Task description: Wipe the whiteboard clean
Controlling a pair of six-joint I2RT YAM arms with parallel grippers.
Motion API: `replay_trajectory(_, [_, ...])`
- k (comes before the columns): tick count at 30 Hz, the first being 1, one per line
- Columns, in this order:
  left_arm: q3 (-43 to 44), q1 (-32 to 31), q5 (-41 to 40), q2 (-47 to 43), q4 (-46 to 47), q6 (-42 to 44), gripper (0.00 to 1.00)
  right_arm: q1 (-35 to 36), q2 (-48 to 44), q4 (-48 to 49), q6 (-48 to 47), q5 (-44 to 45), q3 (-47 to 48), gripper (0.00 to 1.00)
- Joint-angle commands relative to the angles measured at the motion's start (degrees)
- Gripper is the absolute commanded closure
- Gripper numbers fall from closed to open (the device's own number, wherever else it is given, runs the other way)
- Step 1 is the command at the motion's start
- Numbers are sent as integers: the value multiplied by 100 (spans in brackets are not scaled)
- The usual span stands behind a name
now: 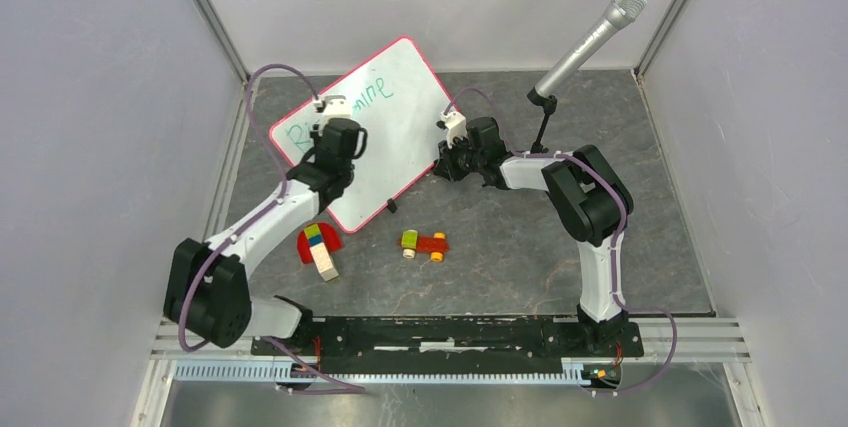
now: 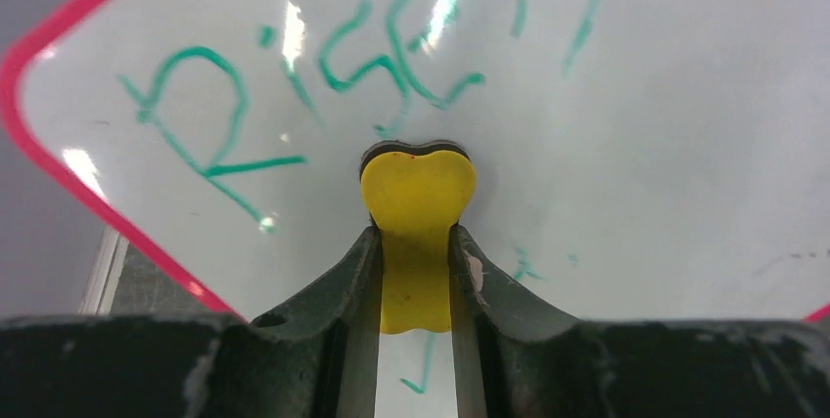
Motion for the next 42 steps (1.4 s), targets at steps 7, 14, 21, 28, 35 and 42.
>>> replay_trajectory(7, [53,-1329,-913,1341,230,-326,79,-2,142,-259,74,-92,35,100])
replay_trajectory(14, [43,-1031,-1463,966,9,-191,80,-1,145,-260,64,-66,22,100])
replay_trajectory(21, [-265,-49,-1281,-84,-33,-334,79,-1,158,-253,83,-112,75,100])
replay_trajectory(28, [-386,-48,-993,-88,-45,-472,80,-5,125,-260,76,-106,57,100])
replay_trajectory(35, [-548,-909,-1099,425,35,-891,80,-5,99,-245,79,-114,37,100])
replay_trajectory(42, [-555,-1065,-1238,629,-244,-1365,81,-14,35,-201,65,-114,-37,100])
